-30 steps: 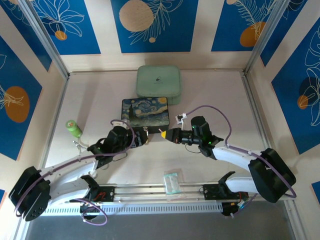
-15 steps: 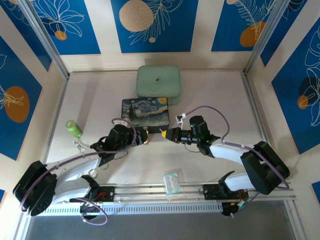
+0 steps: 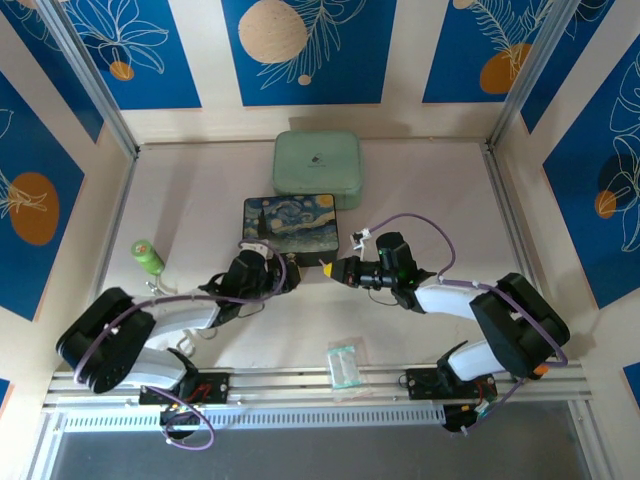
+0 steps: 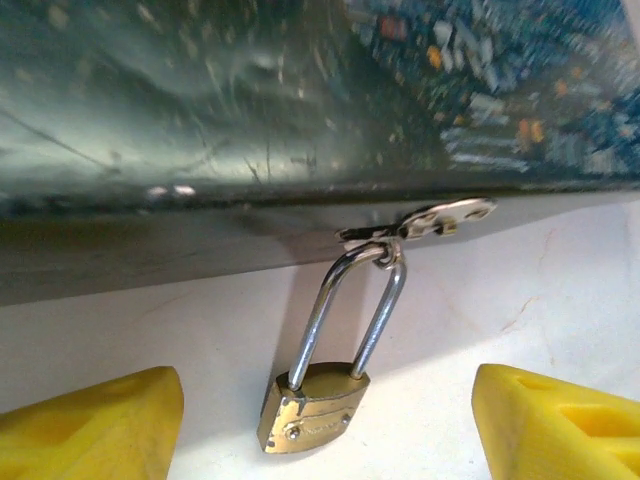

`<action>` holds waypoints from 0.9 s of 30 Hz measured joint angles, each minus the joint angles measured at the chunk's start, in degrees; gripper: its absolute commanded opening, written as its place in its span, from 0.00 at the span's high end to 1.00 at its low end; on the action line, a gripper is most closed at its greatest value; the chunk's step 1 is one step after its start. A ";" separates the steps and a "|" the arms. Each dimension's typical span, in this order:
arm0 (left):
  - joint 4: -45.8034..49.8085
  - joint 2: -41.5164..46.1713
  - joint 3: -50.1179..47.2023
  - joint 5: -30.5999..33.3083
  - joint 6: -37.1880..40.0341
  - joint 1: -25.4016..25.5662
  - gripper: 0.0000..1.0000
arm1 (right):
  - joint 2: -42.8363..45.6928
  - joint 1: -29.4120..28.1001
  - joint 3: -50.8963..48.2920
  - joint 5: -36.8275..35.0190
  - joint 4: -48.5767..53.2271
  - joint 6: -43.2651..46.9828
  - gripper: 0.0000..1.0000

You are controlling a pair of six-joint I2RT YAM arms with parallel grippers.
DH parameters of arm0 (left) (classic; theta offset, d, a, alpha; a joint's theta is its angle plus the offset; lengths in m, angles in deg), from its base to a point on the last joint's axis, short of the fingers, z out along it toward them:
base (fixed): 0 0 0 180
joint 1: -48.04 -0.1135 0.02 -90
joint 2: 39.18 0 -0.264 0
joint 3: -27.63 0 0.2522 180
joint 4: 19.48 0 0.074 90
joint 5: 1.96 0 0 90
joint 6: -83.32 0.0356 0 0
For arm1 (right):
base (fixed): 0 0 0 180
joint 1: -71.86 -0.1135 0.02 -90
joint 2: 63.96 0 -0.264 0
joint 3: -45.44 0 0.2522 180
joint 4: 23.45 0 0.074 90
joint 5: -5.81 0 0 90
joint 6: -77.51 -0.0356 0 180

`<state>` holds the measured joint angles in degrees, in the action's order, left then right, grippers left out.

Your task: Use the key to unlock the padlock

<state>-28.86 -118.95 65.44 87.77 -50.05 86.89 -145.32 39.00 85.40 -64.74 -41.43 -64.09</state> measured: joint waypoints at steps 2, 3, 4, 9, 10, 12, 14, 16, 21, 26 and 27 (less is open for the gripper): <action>-1.70 -2.40 0.04 -0.74 0.24 0.00 0.32 | 0.00 0.00 -0.09 0.00 -0.22 0.00 1.00; -2.25 -3.45 0.11 -1.03 0.24 0.00 0.36 | 0.00 0.00 -0.11 0.02 -0.28 0.00 1.00; -2.91 -4.46 0.13 -1.25 0.31 0.00 0.37 | 0.00 0.00 -0.20 0.02 -0.44 0.00 1.00; -5.73 -7.13 0.55 -1.29 0.39 -0.11 0.49 | -0.11 0.00 -0.72 0.02 -0.52 0.02 1.00; -6.08 -7.39 0.55 -1.25 0.28 -0.13 0.53 | -0.31 0.00 -0.72 0.00 -0.63 0.02 1.00; -7.26 -8.28 0.66 -1.44 0.24 -0.17 0.58 | -0.63 0.00 -0.72 0.02 -0.61 0.02 1.00; -8.02 -8.90 0.66 -1.51 0.09 -0.17 0.60 | -0.85 0.00 -0.74 0.02 -0.63 0.02 1.00; -8.48 -9.25 0.68 -1.70 0.00 0.00 0.65 | -1.16 0.00 -0.74 0.02 -0.81 0.02 1.00; -9.09 -9.55 0.83 -1.86 -0.76 1.22 0.78 | -2.16 0.00 -0.76 0.02 -1.25 0.00 1.00; -9.70 -9.55 0.87 -1.64 -1.55 2.01 0.89 | -3.67 -0.02 -0.83 0.04 -2.19 -0.04 1.00; -10.03 -9.55 0.87 -1.62 -1.70 2.23 0.92 | -4.09 -0.02 -0.85 0.07 -2.56 -0.07 1.00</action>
<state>-38.89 -128.50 66.32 86.15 -51.76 89.12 -149.41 38.98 84.54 -64.68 -43.99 -64.15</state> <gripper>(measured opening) 0.134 0.058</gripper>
